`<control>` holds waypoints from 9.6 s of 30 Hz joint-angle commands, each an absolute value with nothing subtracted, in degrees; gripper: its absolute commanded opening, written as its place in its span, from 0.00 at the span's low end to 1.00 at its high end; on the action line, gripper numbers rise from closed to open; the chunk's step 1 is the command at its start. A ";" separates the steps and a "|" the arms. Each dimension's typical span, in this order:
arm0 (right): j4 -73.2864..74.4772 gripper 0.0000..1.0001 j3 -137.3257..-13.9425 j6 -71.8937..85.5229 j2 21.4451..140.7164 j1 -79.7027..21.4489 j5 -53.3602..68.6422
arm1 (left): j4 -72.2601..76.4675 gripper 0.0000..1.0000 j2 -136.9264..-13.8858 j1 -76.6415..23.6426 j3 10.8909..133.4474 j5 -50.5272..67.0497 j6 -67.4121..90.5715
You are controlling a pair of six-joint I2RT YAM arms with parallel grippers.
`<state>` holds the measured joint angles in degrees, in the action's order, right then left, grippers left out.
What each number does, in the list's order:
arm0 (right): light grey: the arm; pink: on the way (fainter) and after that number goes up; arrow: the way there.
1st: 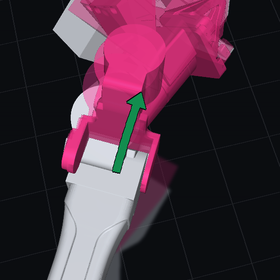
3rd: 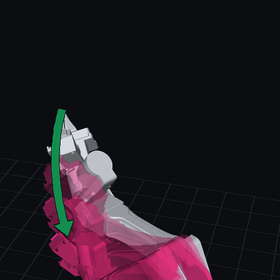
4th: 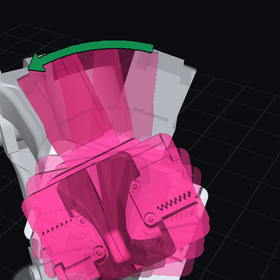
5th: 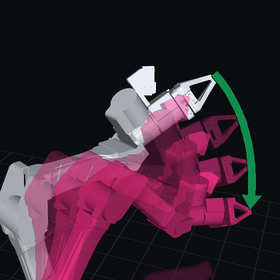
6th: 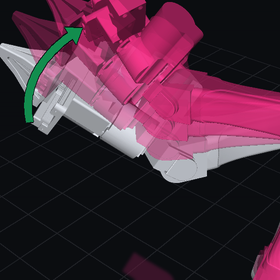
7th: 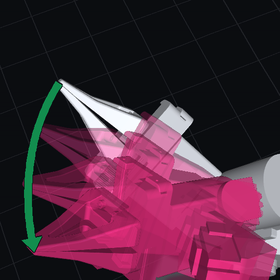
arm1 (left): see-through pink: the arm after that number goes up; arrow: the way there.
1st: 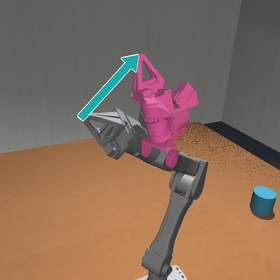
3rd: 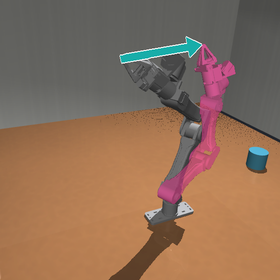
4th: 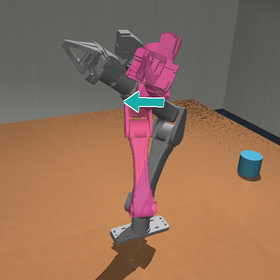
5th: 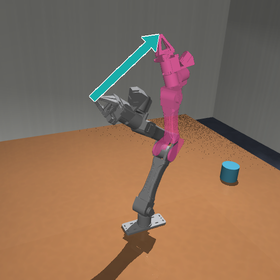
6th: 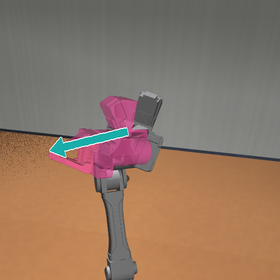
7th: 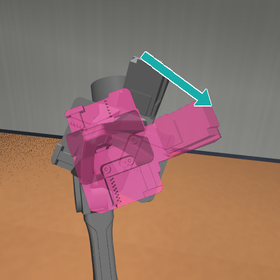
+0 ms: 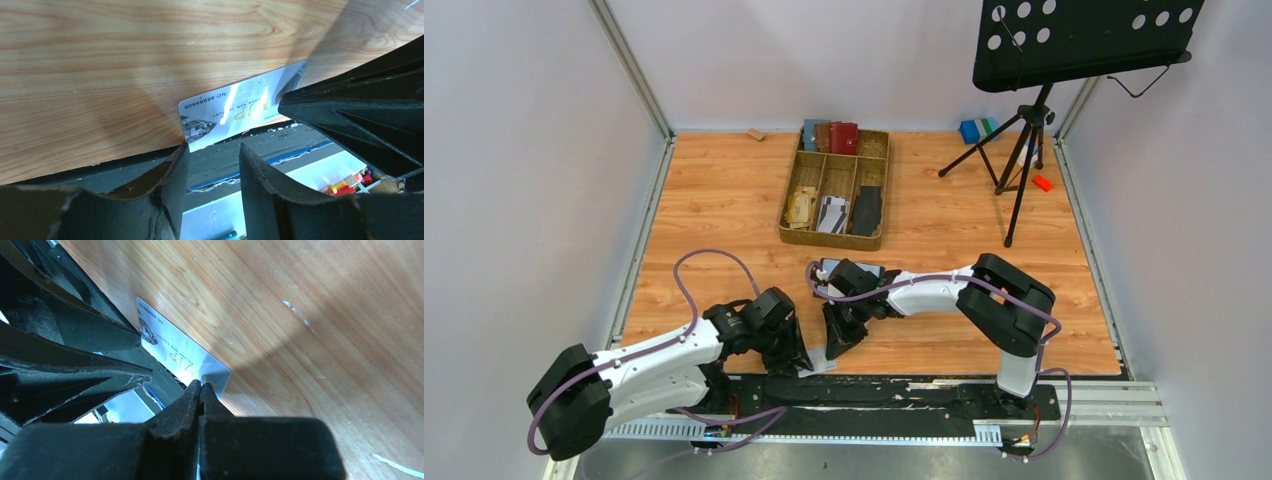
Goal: Take the credit cards out of the card holder
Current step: Pick up the credit card at the corner of the board.
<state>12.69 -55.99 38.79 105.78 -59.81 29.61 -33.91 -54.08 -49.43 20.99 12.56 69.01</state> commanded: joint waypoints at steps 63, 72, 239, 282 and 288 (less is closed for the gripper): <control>8.46 0.99 -41.19 -21.40 62.02 -83.93 -11.98 | -44.57 0.00 -96.34 -42.80 56.98 12.22 25.85; -3.18 0.98 -42.81 -31.19 77.39 -85.52 -8.19 | -47.36 0.00 -100.02 -42.80 58.11 14.31 21.42; 27.62 0.61 -61.99 -27.65 110.54 -71.92 12.05 | -50.09 0.00 -94.90 -19.95 56.15 22.96 15.73; 27.17 0.59 -57.92 -15.45 108.95 -78.14 3.85 | -48.87 0.00 -94.02 -20.47 53.26 23.11 16.03; 26.51 0.47 -57.50 -15.02 108.91 -78.21 3.37 | -48.49 0.00 -93.75 -20.48 52.38 23.10 16.15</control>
<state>15.59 -61.30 -18.17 104.88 -78.30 2.87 -49.39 -95.07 -20.18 53.47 22.39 16.58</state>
